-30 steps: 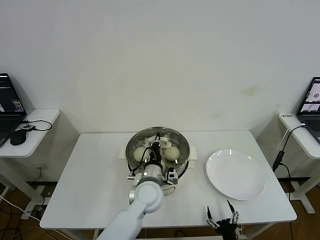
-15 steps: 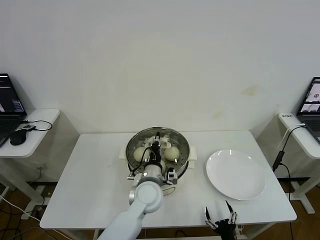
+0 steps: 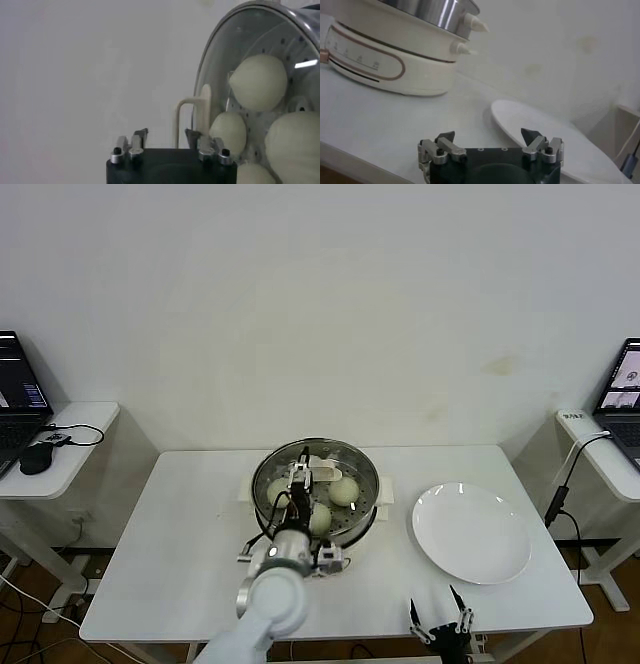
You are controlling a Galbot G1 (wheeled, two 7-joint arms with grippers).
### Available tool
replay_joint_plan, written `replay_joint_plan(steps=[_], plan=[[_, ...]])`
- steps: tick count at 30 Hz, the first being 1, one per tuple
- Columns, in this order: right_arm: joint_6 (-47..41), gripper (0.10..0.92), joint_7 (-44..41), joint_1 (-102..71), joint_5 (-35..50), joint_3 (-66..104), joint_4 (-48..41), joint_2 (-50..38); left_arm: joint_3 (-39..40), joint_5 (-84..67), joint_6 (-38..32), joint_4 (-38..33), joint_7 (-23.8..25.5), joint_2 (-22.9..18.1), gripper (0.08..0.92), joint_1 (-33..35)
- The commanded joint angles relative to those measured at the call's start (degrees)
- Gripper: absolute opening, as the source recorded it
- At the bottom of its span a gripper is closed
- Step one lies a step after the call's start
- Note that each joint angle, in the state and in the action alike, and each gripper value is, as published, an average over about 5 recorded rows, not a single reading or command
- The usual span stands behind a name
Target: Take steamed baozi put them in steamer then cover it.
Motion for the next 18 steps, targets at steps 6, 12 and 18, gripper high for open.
replay_joint_plan(steps=[6, 12, 18], plan=[[0.0, 0.823, 0.1, -0.5, 2.9, 0.6, 1.6, -0.9, -18.4, -53.4, -18.0, -23.6, -28.7, 7.4, 0.815, 32.5], [-0.7, 0.823, -0.8, -1.7, 7.3, 0.3, 3.8, -3.2, -29.6, -84.7, -33.7, -20.0, -34.6, 5.0, 0.823, 41.1], [-3.4, 0.823, -3.4, -3.3, 14.6, -0.3, 6.7, -6.1, -31.5, -94.2, -33.8, -19.7, -32.1, 3.2, 0.823, 46.7]])
